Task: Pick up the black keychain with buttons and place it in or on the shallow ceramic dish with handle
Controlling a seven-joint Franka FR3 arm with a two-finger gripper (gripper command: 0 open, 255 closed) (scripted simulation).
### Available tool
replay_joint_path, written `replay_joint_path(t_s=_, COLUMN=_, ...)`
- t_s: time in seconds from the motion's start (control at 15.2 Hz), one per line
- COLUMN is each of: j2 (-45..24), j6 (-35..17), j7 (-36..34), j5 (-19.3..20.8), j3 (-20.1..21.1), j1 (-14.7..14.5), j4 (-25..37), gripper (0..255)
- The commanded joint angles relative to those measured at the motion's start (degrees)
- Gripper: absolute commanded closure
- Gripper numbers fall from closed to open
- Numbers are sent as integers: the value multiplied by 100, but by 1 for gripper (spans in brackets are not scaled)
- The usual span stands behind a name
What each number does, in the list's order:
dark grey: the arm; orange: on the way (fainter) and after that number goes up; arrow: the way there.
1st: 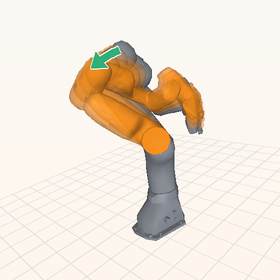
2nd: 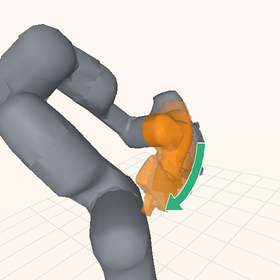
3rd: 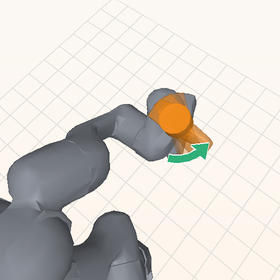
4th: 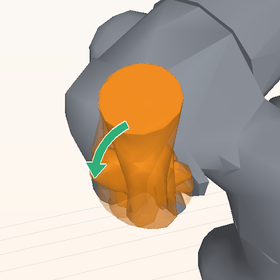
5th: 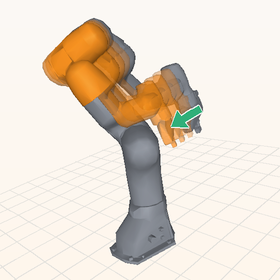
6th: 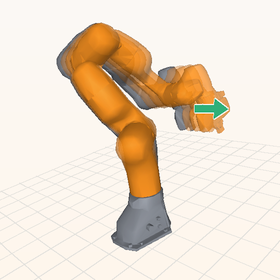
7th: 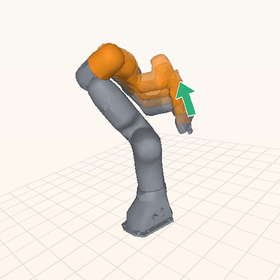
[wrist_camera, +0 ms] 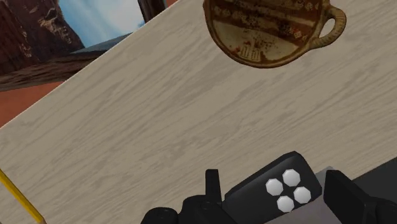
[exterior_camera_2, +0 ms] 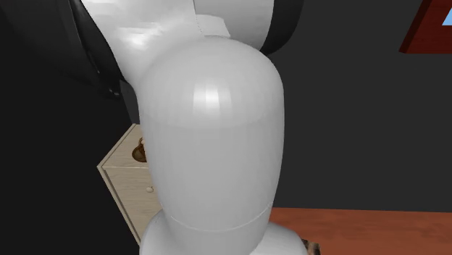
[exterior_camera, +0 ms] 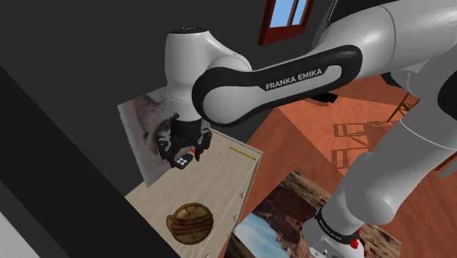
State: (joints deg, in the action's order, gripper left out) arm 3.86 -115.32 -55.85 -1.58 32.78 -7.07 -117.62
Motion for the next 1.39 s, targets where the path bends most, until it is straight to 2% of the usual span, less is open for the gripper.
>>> replay_joint_path(t_s=0.0, j2=130, j6=37, j7=-211, j5=-82, j3=123, j1=-119, j4=-71, gripper=255)
replay_joint_path(t_s=0.66, j2=395, j6=184, j7=-1456, j5=-307, j3=871, j1=-714, j4=-106, gripper=255)
replay_joint_path(t_s=1.32, j2=82, j6=-589, j7=-1623, j5=-105, j3=973, j1=-715, j4=-636, gripper=255)
